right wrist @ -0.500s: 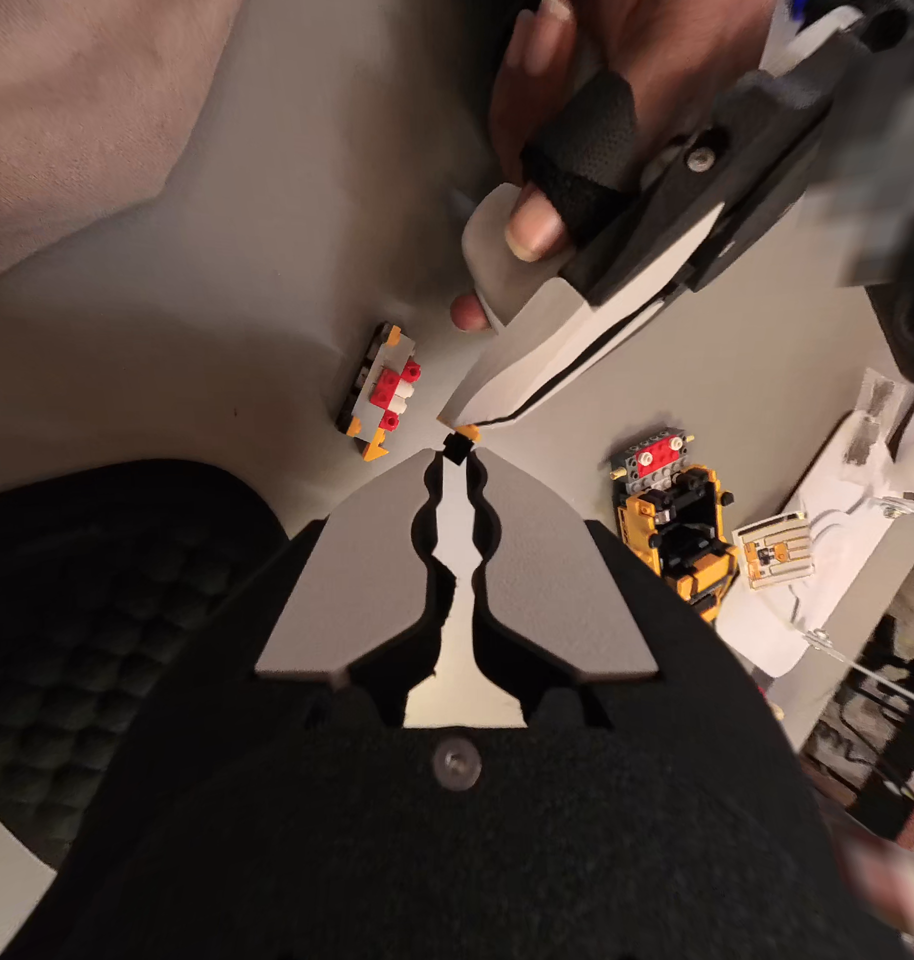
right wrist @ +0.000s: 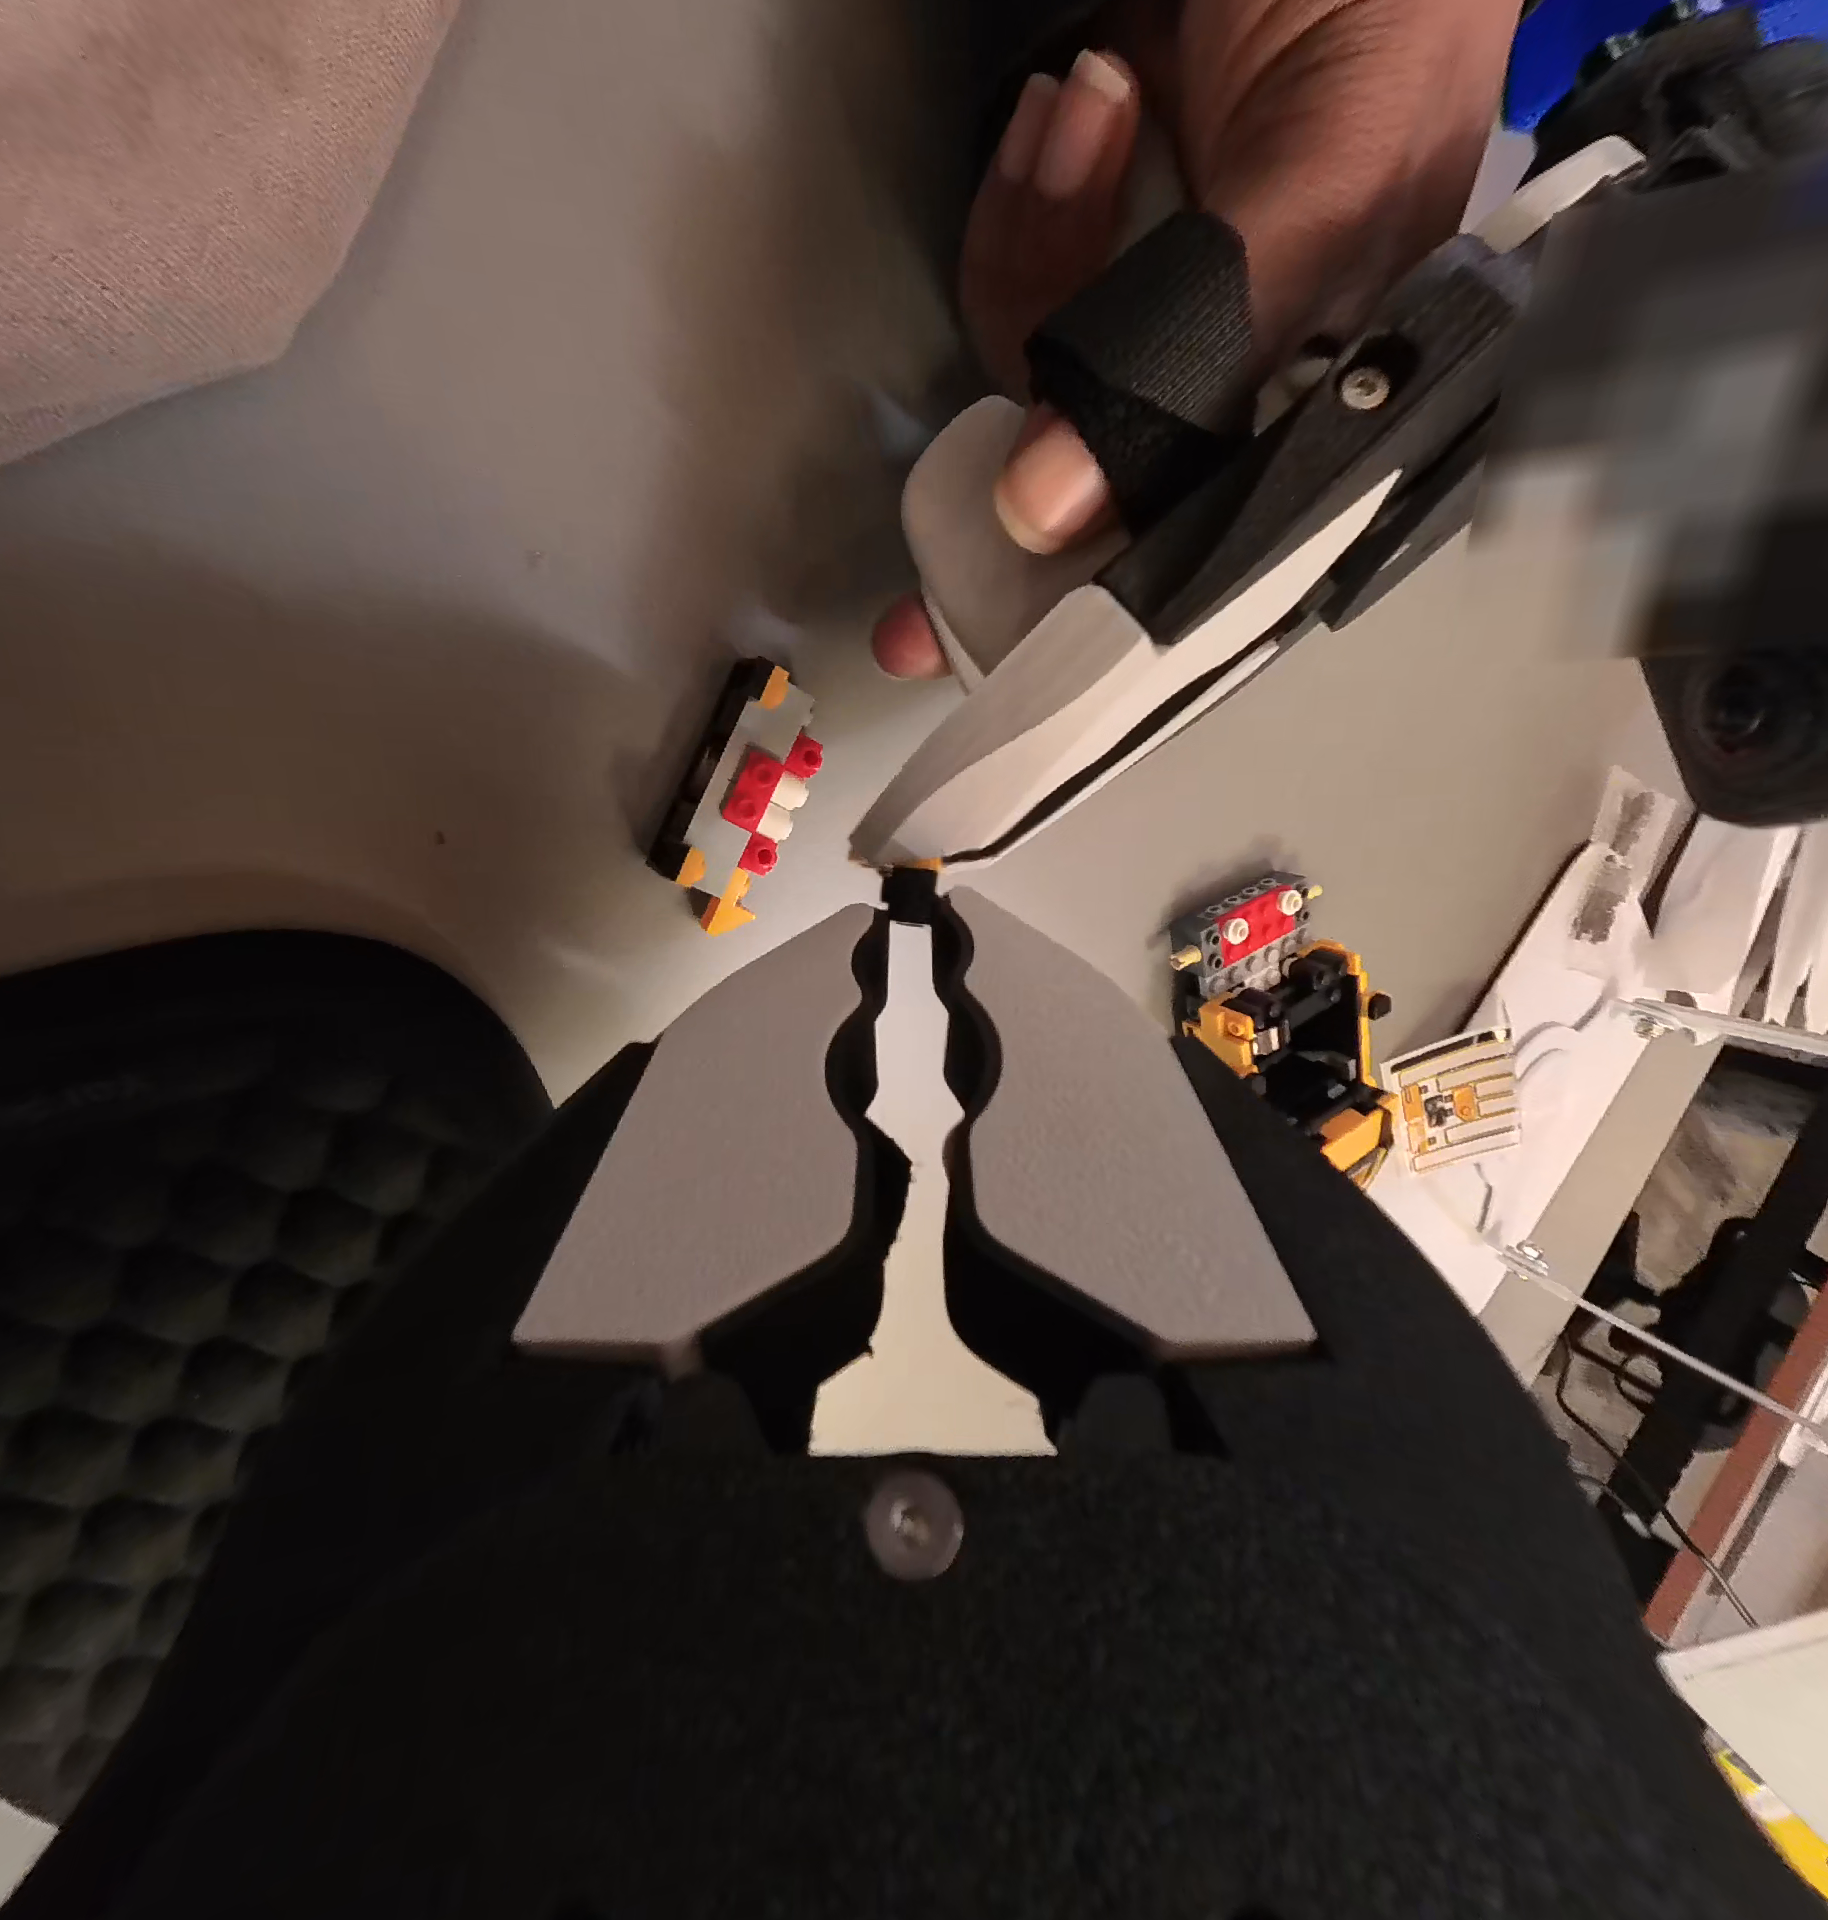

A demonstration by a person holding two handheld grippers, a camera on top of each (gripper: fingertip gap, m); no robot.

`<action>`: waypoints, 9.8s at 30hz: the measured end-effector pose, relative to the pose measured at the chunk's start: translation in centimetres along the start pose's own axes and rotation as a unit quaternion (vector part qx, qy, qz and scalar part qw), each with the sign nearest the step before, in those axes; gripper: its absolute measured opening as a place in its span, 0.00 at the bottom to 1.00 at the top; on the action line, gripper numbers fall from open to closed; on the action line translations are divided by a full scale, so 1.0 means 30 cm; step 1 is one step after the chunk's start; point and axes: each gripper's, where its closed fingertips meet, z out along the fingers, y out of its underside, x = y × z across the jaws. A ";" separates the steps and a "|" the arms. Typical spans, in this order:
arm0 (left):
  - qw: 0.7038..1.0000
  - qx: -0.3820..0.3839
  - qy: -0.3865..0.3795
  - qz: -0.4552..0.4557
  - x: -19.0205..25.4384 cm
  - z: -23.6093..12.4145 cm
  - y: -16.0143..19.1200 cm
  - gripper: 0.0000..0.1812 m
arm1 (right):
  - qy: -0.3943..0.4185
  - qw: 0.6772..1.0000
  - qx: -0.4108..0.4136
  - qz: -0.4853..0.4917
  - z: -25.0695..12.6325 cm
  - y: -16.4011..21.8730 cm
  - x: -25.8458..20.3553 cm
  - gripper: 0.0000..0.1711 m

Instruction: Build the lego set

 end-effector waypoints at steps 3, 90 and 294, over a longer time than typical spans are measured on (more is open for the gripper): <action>1.000 0.008 0.003 0.007 0.009 -0.003 -0.010 0.04 | 0.005 1.000 0.002 0.007 -0.011 0.002 0.006 0.04; 0.965 0.153 -0.019 0.211 0.131 -0.117 -0.156 0.04 | -0.100 0.798 0.342 0.485 -0.120 -0.079 0.156 0.04; 0.878 -0.198 -0.271 0.342 -0.099 0.039 0.138 0.21 | -0.133 0.958 0.146 0.209 0.116 0.056 -0.119 0.08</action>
